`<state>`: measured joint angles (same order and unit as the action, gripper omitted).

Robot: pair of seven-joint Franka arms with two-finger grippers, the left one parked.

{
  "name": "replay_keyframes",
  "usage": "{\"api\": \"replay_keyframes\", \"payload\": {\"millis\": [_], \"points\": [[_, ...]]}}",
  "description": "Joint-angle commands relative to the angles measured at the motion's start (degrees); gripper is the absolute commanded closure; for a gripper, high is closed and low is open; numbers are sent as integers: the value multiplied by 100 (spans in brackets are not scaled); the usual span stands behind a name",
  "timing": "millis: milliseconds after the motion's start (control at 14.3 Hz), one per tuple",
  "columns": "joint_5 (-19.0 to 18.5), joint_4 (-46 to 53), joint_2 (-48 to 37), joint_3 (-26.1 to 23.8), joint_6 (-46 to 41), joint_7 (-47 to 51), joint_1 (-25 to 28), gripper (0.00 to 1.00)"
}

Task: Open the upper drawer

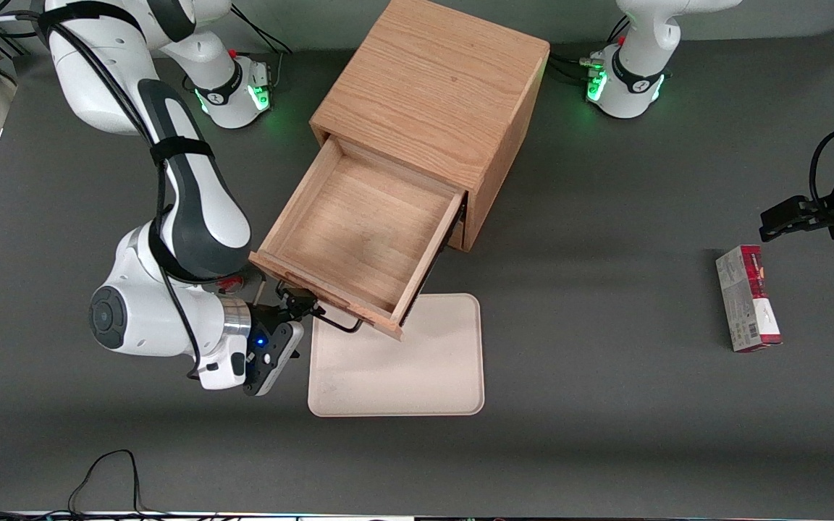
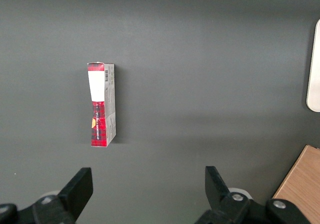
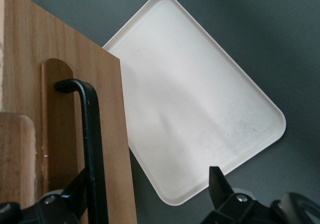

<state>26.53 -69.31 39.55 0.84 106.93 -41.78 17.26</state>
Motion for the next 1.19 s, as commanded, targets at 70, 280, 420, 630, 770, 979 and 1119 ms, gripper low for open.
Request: {"api": "replay_keyframes", "payload": {"millis": [70,280,420,630,770,979,1119], "points": [[186,506,52,-31,-321,-14,-118,0],[186,620,52,-31,-489,3,-118,0],[177,734,26,-13,-708,3,-126,0],[125,726,-219,66,-1060,30,-222,0],[-155,438,-605,257,-1200,300,-250,0],[-1112,-579,-1552,303,-1457,715,-223,0],[-1290,-1581,-2352,451,-1255,750,-214,0]]}}
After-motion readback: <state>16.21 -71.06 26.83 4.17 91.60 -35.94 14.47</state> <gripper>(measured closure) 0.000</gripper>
